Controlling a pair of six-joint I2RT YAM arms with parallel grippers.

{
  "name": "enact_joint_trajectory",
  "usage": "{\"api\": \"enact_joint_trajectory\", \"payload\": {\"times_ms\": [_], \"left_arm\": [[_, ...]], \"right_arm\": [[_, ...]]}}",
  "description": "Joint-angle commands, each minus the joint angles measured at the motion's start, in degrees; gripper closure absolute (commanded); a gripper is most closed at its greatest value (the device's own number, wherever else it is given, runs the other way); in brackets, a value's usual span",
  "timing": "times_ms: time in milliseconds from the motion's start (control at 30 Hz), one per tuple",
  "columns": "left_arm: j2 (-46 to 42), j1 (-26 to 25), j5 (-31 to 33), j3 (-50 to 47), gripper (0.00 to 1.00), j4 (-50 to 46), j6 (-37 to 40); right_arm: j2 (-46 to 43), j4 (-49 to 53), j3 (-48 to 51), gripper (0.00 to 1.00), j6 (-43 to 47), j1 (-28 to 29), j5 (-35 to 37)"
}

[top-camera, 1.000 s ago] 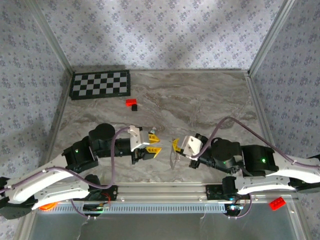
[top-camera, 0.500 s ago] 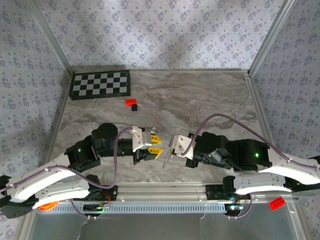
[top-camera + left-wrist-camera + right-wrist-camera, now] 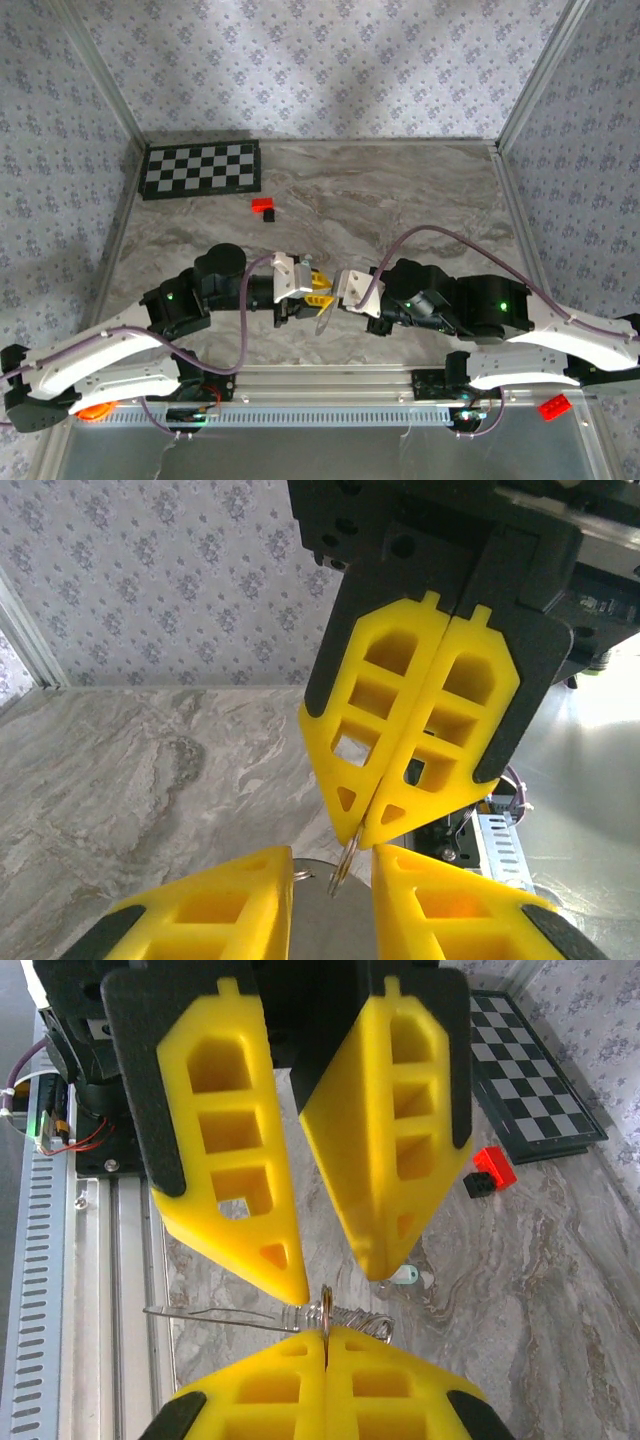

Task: Put the keys on the keyring

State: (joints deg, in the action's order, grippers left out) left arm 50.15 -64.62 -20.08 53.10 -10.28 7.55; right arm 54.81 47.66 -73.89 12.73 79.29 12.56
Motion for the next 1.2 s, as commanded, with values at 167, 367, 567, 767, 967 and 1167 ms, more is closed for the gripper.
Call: {"api": "enact_joint_trajectory", "payload": {"times_ms": [167,367,567,767,967,1167], "left_arm": [[1.0,-0.3,-1.2,1.1,0.78,2.5,1.5],[1.2,-0.3,-1.3,0.6,0.81,3.3,1.6],[0.7,-0.5,-1.3,-0.4,0.84,4.7,2.0],[1.3,-0.5,-1.3,-0.7,0.81,4.6,2.2],[2.1,-0.6,-1.7,-0.5,0.88,4.2,2.7],[1.9,-0.6,-2.0,-1.2,1.00,4.4,3.0]], "right_arm": [[-0.7,-0.6,-1.5,1.00,-0.8,-0.6,-1.2],[-1.2,-1.0,-1.0,1.00,-0.9,-0.7,-1.1],[-1.6,-1.6,-0.6,1.00,-0.6,-0.7,-0.4],[-1.7,-2.0,-0.1,1.00,-0.1,-0.7,-0.8],[-2.1,-3.5,0.8,1.00,0.1,-0.7,-1.4],[-2.0,-6.4,2.5,1.00,-0.4,-0.7,-2.4]]}}
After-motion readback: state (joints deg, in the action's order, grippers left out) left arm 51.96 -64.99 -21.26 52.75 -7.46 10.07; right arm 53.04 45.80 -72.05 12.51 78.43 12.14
